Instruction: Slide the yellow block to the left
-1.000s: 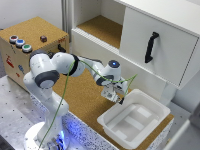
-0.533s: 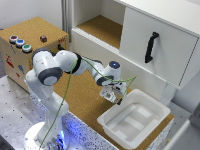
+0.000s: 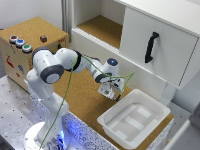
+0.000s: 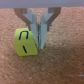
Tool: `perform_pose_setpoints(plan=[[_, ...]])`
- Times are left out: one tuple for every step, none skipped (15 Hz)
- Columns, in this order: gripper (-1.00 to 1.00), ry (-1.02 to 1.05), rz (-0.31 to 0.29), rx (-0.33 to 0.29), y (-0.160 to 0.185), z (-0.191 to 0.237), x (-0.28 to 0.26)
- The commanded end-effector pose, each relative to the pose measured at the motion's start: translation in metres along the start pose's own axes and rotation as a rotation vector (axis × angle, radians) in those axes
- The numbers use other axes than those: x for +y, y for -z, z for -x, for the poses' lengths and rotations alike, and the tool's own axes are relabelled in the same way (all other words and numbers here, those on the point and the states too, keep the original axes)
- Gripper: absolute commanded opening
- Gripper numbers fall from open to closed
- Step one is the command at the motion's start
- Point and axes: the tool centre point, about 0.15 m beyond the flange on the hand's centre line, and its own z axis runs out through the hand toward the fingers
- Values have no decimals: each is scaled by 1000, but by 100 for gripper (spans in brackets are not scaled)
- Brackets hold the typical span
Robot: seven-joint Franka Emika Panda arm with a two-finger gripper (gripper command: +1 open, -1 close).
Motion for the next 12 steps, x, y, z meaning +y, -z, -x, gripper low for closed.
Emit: perform_pose_setpoints(plan=[[-100, 32, -83, 9, -27, -26, -35], [-100, 49, -91, 4, -28, -30, -47], [-100, 54, -93, -1, -27, -32, -54], [-100, 56, -98, -8, -27, -33, -63], [-100, 61, -102, -12, -26, -35, -69], [-100, 67, -104, -16, -25, -37, -75], [-100, 76, -105, -24, -24, -41, -81], [-100, 83, -106, -28, -21, -43, -88], [-100, 91, -106, -31, -17, -45, -93], [-100, 105, -97, -41, -12, -47, -98], [-100, 121, -100, -47, -8, -49, -102], [-100, 130, -95, -50, -4, -49, -105]])
